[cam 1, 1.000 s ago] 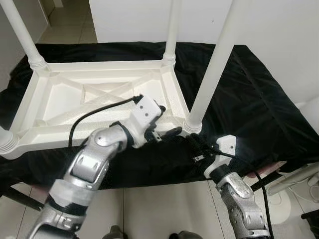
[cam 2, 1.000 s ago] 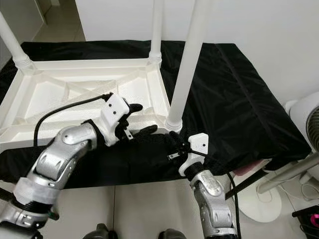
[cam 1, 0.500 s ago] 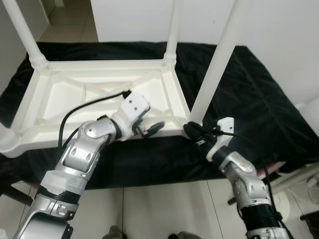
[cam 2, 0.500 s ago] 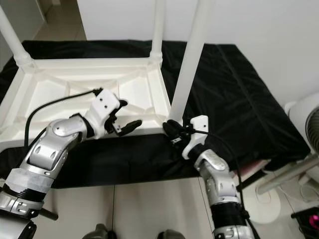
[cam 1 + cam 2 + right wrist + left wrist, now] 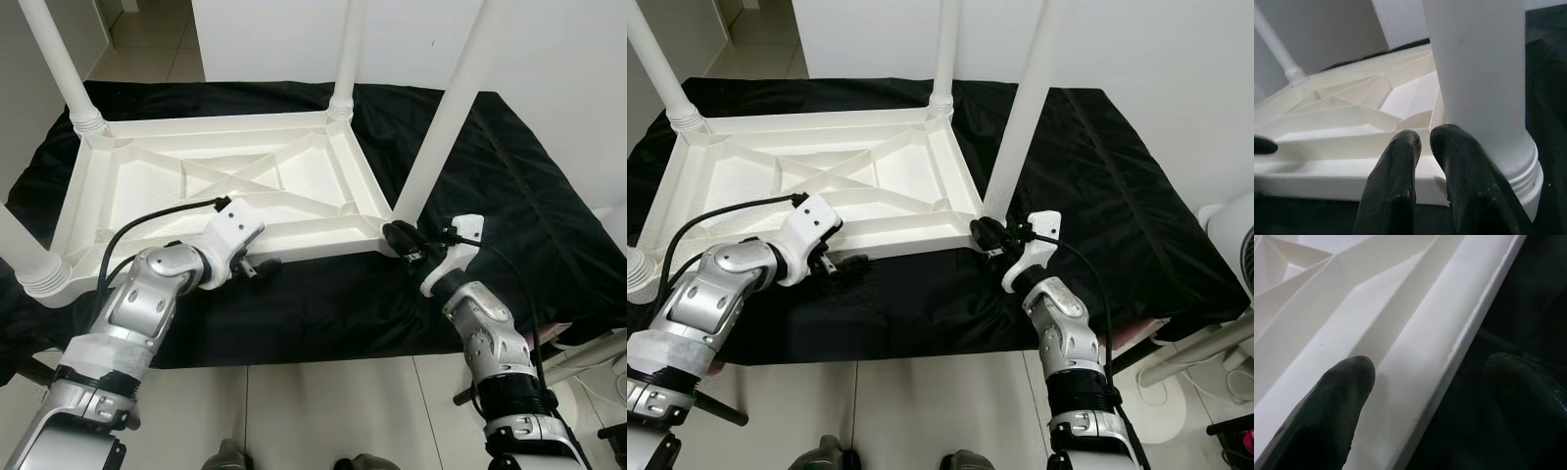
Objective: Building children table
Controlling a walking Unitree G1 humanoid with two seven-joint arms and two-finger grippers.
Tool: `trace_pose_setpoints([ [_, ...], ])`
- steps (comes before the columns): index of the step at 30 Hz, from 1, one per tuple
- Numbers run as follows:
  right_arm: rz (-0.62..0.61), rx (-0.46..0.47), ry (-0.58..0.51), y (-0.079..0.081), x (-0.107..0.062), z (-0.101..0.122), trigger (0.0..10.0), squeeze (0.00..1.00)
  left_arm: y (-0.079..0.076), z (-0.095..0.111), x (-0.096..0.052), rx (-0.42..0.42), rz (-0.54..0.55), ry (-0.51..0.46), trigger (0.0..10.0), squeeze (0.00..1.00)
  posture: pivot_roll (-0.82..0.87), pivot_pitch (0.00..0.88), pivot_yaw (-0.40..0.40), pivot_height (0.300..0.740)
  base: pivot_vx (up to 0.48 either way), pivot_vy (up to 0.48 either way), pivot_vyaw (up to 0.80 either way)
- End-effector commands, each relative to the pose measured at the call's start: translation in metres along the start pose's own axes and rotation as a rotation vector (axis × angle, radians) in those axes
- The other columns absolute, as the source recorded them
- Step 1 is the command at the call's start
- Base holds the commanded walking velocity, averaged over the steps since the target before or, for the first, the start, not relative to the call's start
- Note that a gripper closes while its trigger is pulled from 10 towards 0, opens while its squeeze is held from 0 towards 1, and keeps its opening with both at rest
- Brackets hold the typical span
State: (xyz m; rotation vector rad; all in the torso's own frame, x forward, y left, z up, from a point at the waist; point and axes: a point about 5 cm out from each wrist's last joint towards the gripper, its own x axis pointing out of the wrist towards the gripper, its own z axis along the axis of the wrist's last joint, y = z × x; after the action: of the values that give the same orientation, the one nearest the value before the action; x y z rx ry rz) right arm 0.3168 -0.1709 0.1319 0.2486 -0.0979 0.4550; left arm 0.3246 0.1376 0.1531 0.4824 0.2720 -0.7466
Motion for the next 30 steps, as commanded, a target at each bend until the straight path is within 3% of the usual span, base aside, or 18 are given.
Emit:
trace_pose_setpoints([
  [1, -0.015, 0.006, -0.045, 0.002, -0.003, 0.004, 10.0, 0.0, 0.002, -0.006, 0.0, -0.013, 0.067, 0.031, 10.0, 0.0, -0.05, 0.051, 0.009, 0.74, 0.0, 0.0, 0.0],
  [4, -0.012, 0.019, -0.055, 0.008, -0.004, 0.003, 10.0, 0.0, 0.003, -0.01, 0.001, -0.018, 0.073, 0.056, 10.0, 0.0, -0.05, 0.06, 0.014, 0.74, 0.0, 0.0, 0.0],
  [6, 0.001, 0.053, -0.081, 0.026, -0.006, 0.001, 10.0, 0.0, 0.011, -0.019, 0.003, -0.051, 0.126, 0.114, 10.0, 0.0, -0.06, 0.073, 0.025, 0.74, 0.0, 0.0, 0.0],
  [10, 0.012, 0.068, -0.094, 0.037, -0.008, 0.0, 10.0, 0.0, 0.016, -0.021, 0.005, -0.079, 0.156, 0.134, 10.0, 0.0, -0.06, 0.075, 0.027, 0.74, 0.0, 0.0, 0.0],
  [11, 0.011, 0.068, -0.092, 0.038, -0.009, -0.002, 10.0, 0.0, 0.016, -0.022, 0.005, -0.085, 0.159, 0.139, 8.6, 0.0, -0.06, 0.077, 0.031, 0.74, 0.0, 0.0, 0.0],
  [12, 0.009, 0.068, -0.09, 0.039, -0.009, -0.003, 10.0, 0.0, 0.016, -0.022, 0.005, -0.088, 0.159, 0.143, 4.7, 0.0, -0.06, 0.077, 0.031, 0.74, 0.0, 0.0, 0.0],
  [15, 0.006, 0.063, -0.086, 0.039, -0.009, -0.004, 10.0, 0.0, 0.016, -0.023, 0.006, -0.087, 0.161, 0.146, 4.7, 0.0, -0.07, 0.079, 0.035, 0.74, 0.0, 0.0, 0.0],
  [16, -0.007, 0.058, -0.087, 0.036, -0.01, -0.003, 10.0, 0.0, 0.017, -0.02, 0.006, -0.078, 0.167, 0.135, 0.0, 0.0, -0.07, 0.079, 0.036, 0.74, 0.0, 0.0, 0.0],
  [22, -0.021, 0.056, -0.091, 0.033, -0.009, -0.002, 10.0, 0.0, 0.019, -0.012, 0.008, -0.073, 0.175, 0.105, 0.0, 0.0, -0.06, 0.079, 0.038, 0.74, 0.0, 0.0, 0.0],
  [29, -0.029, 0.05, -0.082, 0.034, -0.009, -0.002, 10.0, 0.0, 0.008, 0.005, 0.018, -0.034, 0.122, 0.038, 0.0, 0.0, -0.06, 0.076, 0.037, 0.74, 0.0, 0.0, 0.0],
  [30, -0.03, 0.047, -0.076, 0.035, -0.009, -0.003, 10.0, 0.0, -0.001, 0.018, 0.026, -0.02, 0.085, -0.003, 0.0, 0.0, -0.06, 0.074, 0.038, 0.74, 0.0, 0.0, 0.0],
])
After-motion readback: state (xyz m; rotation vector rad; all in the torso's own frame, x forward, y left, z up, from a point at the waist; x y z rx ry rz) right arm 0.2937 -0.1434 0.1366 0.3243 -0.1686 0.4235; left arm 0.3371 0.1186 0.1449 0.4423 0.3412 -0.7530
